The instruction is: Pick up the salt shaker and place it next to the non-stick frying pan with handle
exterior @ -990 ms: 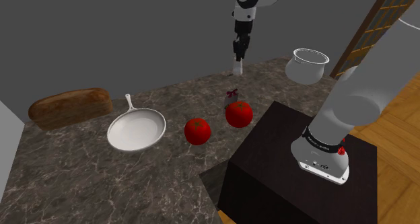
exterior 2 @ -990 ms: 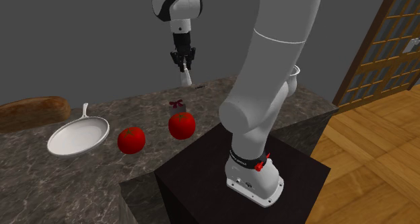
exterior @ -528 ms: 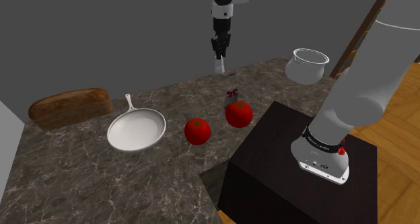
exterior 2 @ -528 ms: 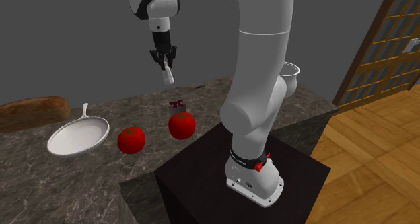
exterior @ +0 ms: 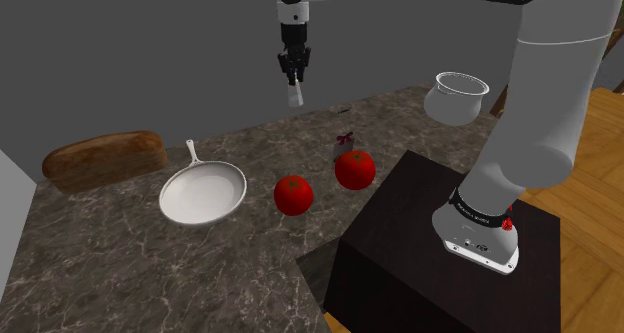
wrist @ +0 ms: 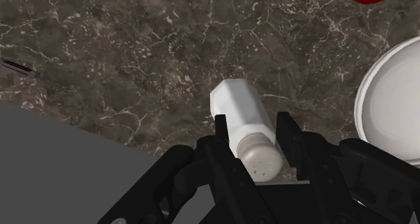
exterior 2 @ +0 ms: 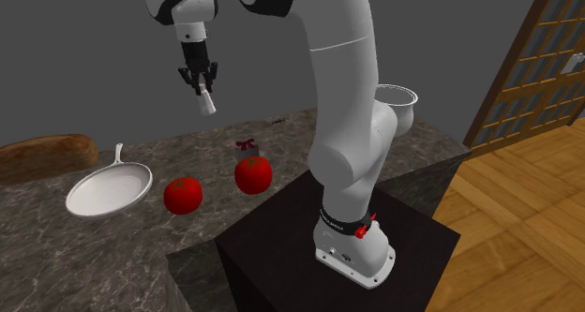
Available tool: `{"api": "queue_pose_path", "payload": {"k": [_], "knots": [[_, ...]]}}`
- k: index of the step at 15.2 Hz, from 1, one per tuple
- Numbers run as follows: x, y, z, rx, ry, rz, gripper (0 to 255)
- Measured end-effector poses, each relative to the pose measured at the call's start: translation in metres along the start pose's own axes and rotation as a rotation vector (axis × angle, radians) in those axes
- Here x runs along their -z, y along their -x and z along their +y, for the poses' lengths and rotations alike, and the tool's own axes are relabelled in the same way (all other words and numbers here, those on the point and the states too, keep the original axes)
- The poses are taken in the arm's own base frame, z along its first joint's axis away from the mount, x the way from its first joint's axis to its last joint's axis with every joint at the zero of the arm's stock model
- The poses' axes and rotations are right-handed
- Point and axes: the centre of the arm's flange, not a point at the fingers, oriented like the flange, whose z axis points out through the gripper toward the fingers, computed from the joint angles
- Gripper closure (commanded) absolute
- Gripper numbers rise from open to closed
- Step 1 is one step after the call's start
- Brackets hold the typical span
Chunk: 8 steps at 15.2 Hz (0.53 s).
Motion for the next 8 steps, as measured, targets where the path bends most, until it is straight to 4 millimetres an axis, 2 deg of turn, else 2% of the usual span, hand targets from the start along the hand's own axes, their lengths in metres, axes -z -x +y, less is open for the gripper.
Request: {"api": "queue_pose_path", "payload": {"k": [6, 8], "knots": [[0.001, -0.068, -0.041, 0.000, 0.000, -0.001, 255], [-0.003, -0.078, -0.048, 0.000, 0.000, -0.001, 255]]}}
